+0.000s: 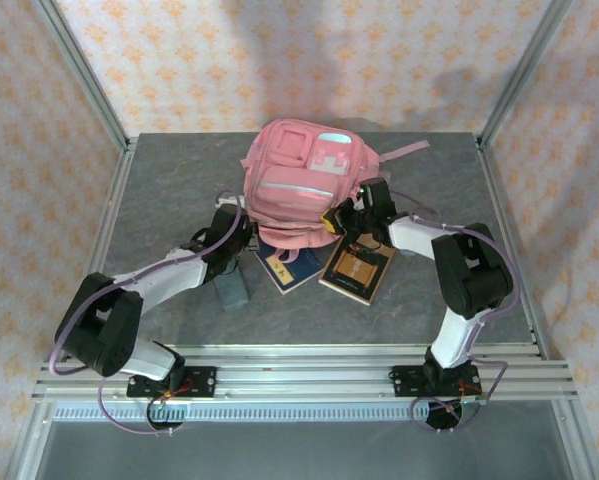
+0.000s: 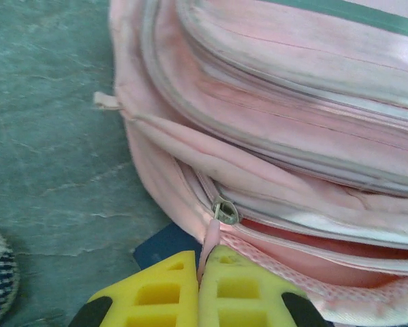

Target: Pack the student bag

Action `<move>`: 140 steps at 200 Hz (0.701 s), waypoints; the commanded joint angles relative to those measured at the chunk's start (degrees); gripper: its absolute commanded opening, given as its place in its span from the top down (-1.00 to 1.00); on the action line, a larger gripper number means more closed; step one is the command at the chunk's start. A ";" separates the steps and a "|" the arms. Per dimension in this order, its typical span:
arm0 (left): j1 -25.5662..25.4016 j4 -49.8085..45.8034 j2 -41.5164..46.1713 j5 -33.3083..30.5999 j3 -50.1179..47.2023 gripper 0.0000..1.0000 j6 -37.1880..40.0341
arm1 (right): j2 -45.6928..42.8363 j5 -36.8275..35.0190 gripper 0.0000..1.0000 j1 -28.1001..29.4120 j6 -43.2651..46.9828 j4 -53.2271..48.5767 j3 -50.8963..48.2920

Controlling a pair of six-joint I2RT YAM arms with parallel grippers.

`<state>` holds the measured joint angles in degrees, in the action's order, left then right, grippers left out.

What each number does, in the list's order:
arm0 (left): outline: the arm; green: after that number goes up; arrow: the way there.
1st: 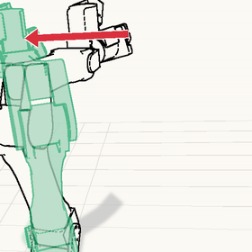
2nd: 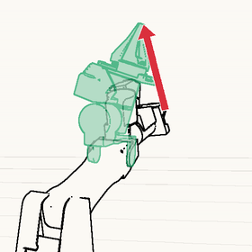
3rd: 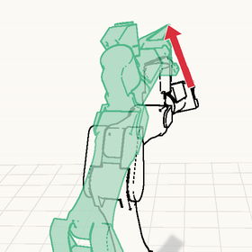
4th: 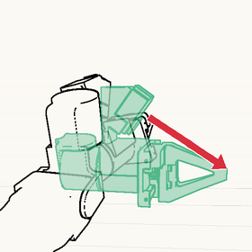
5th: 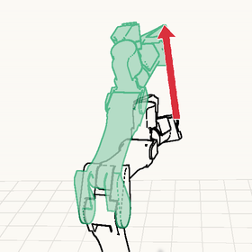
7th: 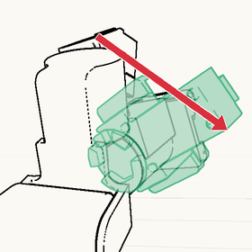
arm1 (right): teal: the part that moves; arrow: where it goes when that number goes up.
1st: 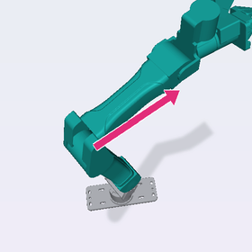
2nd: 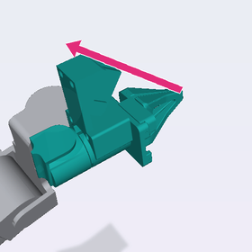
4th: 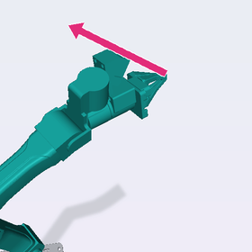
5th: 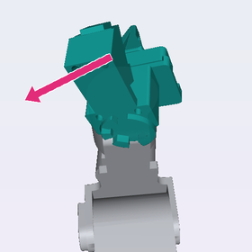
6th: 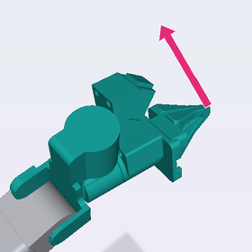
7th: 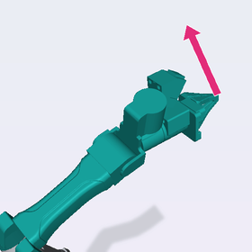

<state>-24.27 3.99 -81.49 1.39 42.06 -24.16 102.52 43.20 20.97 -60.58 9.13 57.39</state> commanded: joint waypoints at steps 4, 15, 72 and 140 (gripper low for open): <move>-0.06 -4.79 4.40 -3.84 -1.86 1.00 -0.31 | -0.43 3.87 1.00 0.87 4.09 2.39 5.42; -0.16 -5.26 6.81 -3.70 -2.82 1.00 -0.53 | 0.57 5.45 1.00 2.17 5.53 1.79 8.58; -0.42 -7.76 18.24 0.06 -5.42 1.00 0.12 | 5.35 13.86 1.00 3.41 14.61 -6.65 23.77; -6.60 -1.08 14.06 5.31 -4.43 1.00 -1.71 | 11.79 9.88 1.00 -6.04 21.15 -19.18 28.45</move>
<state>-28.27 -0.99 -63.90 3.44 36.88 -24.27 111.90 56.01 19.09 -43.68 -8.69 83.26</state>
